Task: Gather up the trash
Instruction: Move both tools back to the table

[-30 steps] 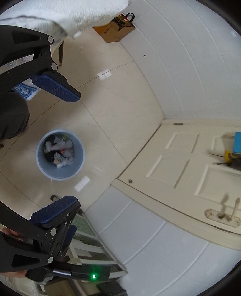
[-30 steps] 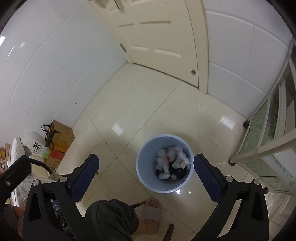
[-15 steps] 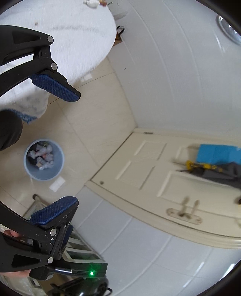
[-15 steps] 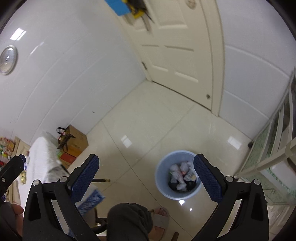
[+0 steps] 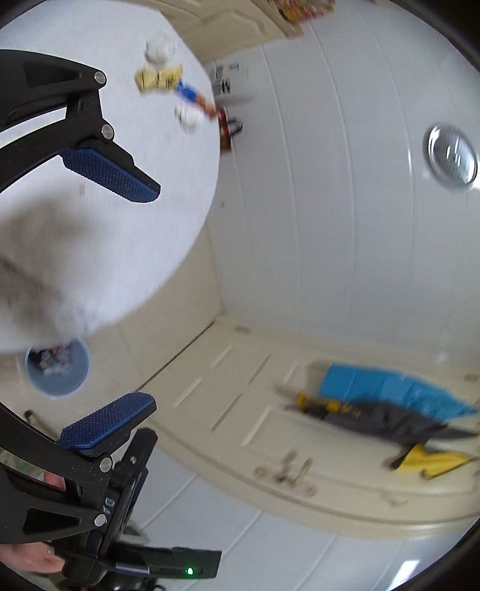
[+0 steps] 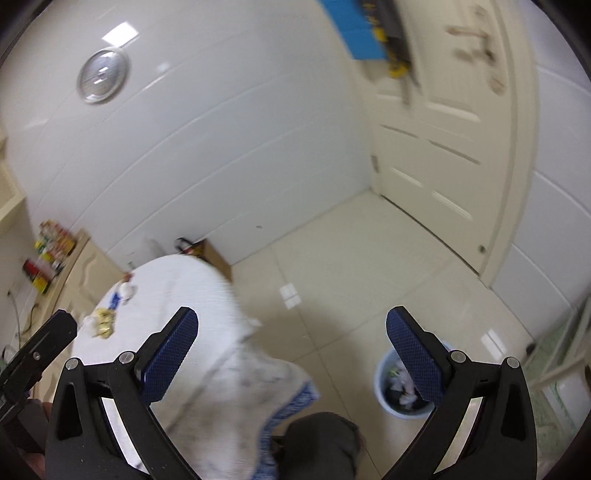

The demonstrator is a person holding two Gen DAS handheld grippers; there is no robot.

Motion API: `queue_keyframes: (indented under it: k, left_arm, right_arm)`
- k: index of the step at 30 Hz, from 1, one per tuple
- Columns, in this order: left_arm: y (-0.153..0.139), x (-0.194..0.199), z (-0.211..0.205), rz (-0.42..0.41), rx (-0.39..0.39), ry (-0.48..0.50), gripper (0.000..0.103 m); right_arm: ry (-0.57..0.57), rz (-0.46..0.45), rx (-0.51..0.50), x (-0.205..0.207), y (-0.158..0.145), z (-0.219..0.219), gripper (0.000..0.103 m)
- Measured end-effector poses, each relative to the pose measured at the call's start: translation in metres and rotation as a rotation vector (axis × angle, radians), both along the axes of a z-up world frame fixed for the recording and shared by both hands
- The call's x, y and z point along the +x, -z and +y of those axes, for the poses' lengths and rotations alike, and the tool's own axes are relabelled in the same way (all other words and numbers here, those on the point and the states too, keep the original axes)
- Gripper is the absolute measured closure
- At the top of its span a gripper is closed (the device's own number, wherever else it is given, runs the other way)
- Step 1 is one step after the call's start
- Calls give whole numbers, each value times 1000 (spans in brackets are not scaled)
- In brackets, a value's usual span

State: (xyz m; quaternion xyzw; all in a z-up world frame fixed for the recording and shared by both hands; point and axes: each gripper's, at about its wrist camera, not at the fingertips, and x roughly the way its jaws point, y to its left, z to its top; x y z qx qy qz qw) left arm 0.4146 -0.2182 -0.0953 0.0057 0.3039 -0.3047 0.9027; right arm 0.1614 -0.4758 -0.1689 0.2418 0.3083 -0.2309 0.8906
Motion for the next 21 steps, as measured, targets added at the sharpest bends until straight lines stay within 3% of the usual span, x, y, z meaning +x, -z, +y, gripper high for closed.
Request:
queue_keyframes:
  k: [12,21]
  left_arm:
    - [-18,-45,157,-62,-36,-278,1]
    - [-17,-73,222,-91,-29,-440,1]
  right_arm:
    - [-257,-58,-65,89,-33,114,0]
    - [-406,-71,-102,137,-44,185,0]
